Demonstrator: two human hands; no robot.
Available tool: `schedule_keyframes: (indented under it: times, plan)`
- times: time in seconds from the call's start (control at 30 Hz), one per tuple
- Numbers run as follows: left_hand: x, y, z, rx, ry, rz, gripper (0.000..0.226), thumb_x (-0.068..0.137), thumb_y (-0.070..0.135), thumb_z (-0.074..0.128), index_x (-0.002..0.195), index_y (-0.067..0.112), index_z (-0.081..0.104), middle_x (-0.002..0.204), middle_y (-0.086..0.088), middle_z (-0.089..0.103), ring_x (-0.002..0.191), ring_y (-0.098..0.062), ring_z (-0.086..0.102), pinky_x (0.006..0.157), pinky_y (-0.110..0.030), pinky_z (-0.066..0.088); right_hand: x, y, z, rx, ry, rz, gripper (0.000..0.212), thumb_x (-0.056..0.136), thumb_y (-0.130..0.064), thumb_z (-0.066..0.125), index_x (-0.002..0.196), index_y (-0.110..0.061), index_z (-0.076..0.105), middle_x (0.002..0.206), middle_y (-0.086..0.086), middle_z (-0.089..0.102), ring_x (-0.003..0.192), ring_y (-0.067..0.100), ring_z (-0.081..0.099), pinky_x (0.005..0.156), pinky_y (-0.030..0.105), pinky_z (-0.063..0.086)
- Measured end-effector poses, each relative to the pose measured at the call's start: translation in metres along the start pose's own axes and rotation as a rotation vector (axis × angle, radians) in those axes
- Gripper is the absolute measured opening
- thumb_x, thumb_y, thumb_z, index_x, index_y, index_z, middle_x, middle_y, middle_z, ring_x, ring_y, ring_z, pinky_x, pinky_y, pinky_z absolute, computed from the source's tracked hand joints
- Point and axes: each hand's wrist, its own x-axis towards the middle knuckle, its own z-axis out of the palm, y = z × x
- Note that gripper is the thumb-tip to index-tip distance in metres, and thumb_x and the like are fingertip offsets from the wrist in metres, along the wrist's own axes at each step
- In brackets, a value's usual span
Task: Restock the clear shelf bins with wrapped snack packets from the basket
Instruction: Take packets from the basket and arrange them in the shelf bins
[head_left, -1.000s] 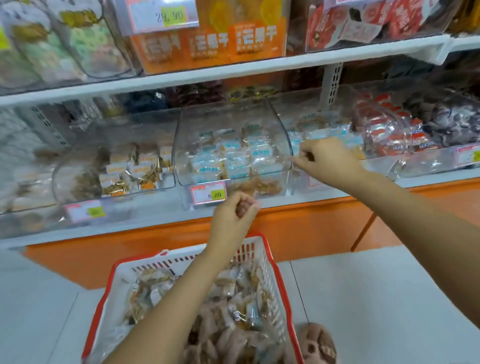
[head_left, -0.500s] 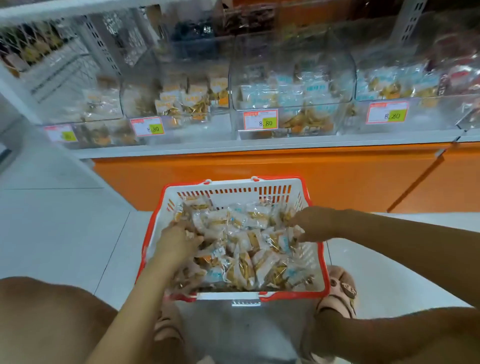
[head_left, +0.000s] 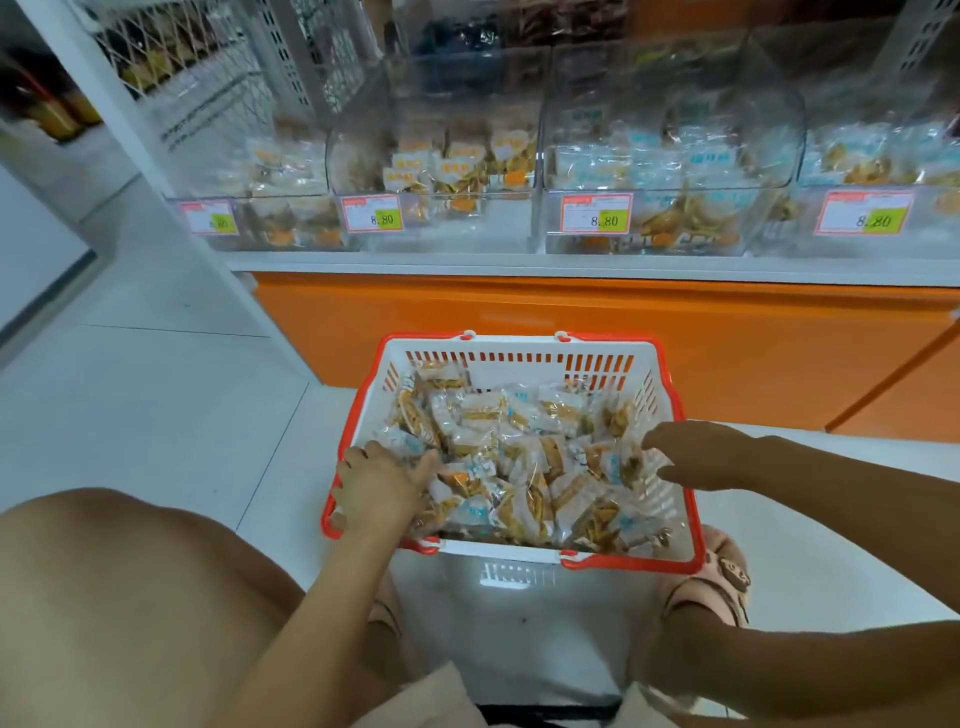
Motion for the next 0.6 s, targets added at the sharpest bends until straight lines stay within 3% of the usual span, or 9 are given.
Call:
schedule_keyframes:
  times: [0.13,0.33,0.47,0.53,0.6]
  plan:
    - [-0.008,0.002,0.007,0.017,0.029,-0.096,0.09,0.081,0.074,0.045,0.128,-0.003,0.043,0.129,-0.023,0.045,0.114,-0.041,0.046,0.092,-0.044,0.042,0.0,-0.004,-0.004,-0.044,0.004,-0.007,0.044,0.099,-0.031,0.048,0.14,-0.018,0.039,0.141,0.004,0.045,0.128,0.02,0.046,0.104,0.031,0.039]
    - [-0.01,0.011,0.013,0.124,0.014,-0.076,0.08,0.086,0.07,0.039,0.13,0.004,0.043,0.131,-0.02,0.048,0.116,-0.036,0.049,0.093,-0.043,0.042,0.001,-0.018,-0.015,-0.066,-0.004,-0.026,0.044,0.099,-0.03,0.048,0.14,-0.018,0.04,0.137,0.003,0.048,0.122,0.019,0.05,0.098,0.028,0.043]
    - [-0.012,0.009,0.012,0.178,-0.01,-0.046,0.077,0.088,0.067,0.039,0.134,0.007,0.042,0.134,-0.019,0.049,0.122,-0.035,0.047,0.1,-0.046,0.037,0.01,-0.036,-0.032,0.026,0.146,-0.032,0.029,0.096,-0.022,0.049,0.124,-0.018,0.054,0.12,0.002,0.058,0.099,0.016,0.057,0.085,0.029,0.052]
    - [0.002,-0.006,0.01,-0.002,-0.033,-0.078,0.073,0.085,0.068,0.046,0.123,0.006,0.052,0.119,-0.015,0.059,0.107,-0.03,0.058,0.091,-0.042,0.049,0.013,-0.051,-0.041,0.066,0.237,-0.05,0.026,0.096,-0.021,0.048,0.12,-0.018,0.057,0.115,0.001,0.059,0.091,0.015,0.054,0.078,0.027,0.049]
    - [0.015,-0.022,0.004,-0.237,-0.08,-0.127,0.063,0.08,0.065,0.056,0.1,0.005,0.061,0.092,-0.01,0.067,0.081,-0.025,0.064,0.067,-0.034,0.054,0.014,-0.069,-0.048,0.095,0.3,-0.088,0.03,0.096,-0.024,0.049,0.125,-0.019,0.055,0.121,0.001,0.059,0.1,0.017,0.056,0.085,0.029,0.048]
